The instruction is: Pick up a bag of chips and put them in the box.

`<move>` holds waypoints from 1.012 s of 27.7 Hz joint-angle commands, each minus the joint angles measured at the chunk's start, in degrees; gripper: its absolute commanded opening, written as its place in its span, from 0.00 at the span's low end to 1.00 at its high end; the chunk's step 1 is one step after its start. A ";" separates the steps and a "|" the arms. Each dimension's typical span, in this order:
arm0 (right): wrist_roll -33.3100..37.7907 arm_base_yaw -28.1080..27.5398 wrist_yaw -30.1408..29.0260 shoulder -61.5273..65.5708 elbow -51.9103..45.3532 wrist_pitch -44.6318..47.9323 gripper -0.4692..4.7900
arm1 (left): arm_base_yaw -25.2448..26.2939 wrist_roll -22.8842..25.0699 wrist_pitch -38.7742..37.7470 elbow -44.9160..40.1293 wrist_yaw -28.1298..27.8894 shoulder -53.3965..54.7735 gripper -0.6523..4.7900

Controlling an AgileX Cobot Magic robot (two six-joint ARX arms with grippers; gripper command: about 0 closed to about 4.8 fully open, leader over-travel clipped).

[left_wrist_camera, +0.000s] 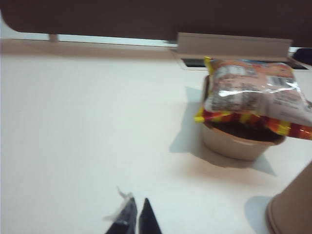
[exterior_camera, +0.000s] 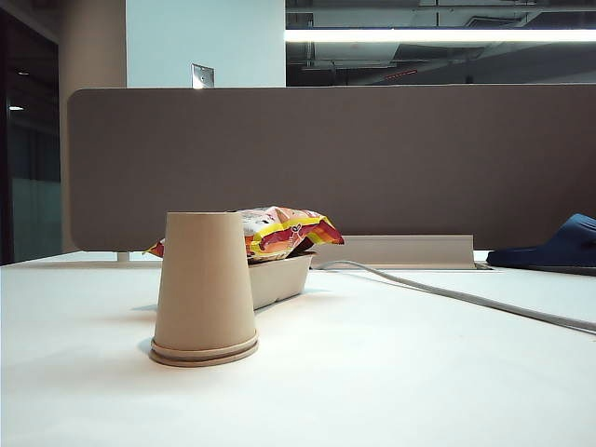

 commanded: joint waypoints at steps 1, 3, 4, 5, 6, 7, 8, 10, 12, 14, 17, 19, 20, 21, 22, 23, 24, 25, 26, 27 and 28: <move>0.17 -3.23 0.09 -0.15 0.13 0.94 0.09 | 1.57 0.02 0.52 0.11 0.17 -0.79 0.15; 0.15 -5.16 0.09 -0.15 0.13 0.94 0.09 | 2.75 0.02 0.46 0.11 0.17 -1.79 0.15; 0.15 -6.19 0.09 -0.15 0.13 0.94 0.09 | 3.52 0.02 0.39 0.11 0.17 -2.62 0.15; 0.17 -6.54 0.11 -0.15 0.13 0.94 0.09 | 3.93 0.02 0.39 0.11 0.15 -3.15 0.15; 0.17 -7.13 0.09 -0.15 0.13 0.96 0.09 | 4.44 0.02 0.46 0.13 0.15 -3.74 0.15; 0.17 -7.43 0.09 -0.15 0.13 0.96 0.09 | 4.63 0.02 0.50 0.11 0.15 -3.69 0.15; 0.15 -7.50 0.11 -0.15 0.13 0.96 0.09 | 4.85 0.02 0.35 0.11 0.15 -3.69 0.15; 0.17 -7.50 0.09 -0.15 0.13 0.96 0.09 | 4.85 0.02 0.35 0.11 0.15 -3.69 0.15; 0.17 -7.48 0.09 -0.15 0.13 0.96 0.09 | 4.83 0.02 0.35 0.11 0.15 -3.69 0.15; 0.17 -7.48 0.09 -0.15 0.13 0.96 0.09 | 4.83 0.02 0.35 0.11 0.15 -3.69 0.15; 0.15 -7.48 0.09 -0.15 0.13 0.96 0.09 | 4.83 0.02 0.35 0.11 0.15 -3.69 0.15; 0.15 -7.48 0.09 -0.15 0.13 0.96 0.09 | 4.83 0.02 0.35 0.11 0.15 -3.69 0.15; 0.17 -7.48 0.09 -0.15 0.13 0.96 0.09 | 4.83 0.02 0.35 0.11 0.17 -3.69 0.15; 0.15 -7.48 0.09 -0.15 0.13 0.96 0.09 | 4.83 0.02 0.35 0.11 0.15 -3.69 0.15; 0.17 -7.45 0.09 -0.15 0.13 0.96 0.09 | 4.83 0.02 0.35 0.11 0.17 -3.69 0.15; 0.17 -7.45 0.09 -0.15 0.13 0.94 0.09 | 4.83 0.02 0.35 0.11 0.15 -3.69 0.15; 0.17 -7.43 0.09 -0.15 0.13 0.96 0.09 | 4.83 0.02 0.35 0.11 0.15 -3.69 0.15; 0.17 -7.43 0.09 -0.15 0.13 0.94 0.09 | 4.83 0.02 0.35 0.11 0.15 -3.69 0.15; 0.17 -7.43 0.09 -0.15 0.13 0.96 0.09 | 4.83 0.02 0.35 0.11 0.15 -3.69 0.15; 0.17 -7.43 0.09 -0.15 0.13 0.94 0.09 | 4.83 0.02 0.35 0.11 0.15 -3.69 0.15; 0.17 -7.43 0.09 -0.15 0.13 0.96 0.09 | 4.83 0.02 0.35 0.11 0.17 -3.69 0.15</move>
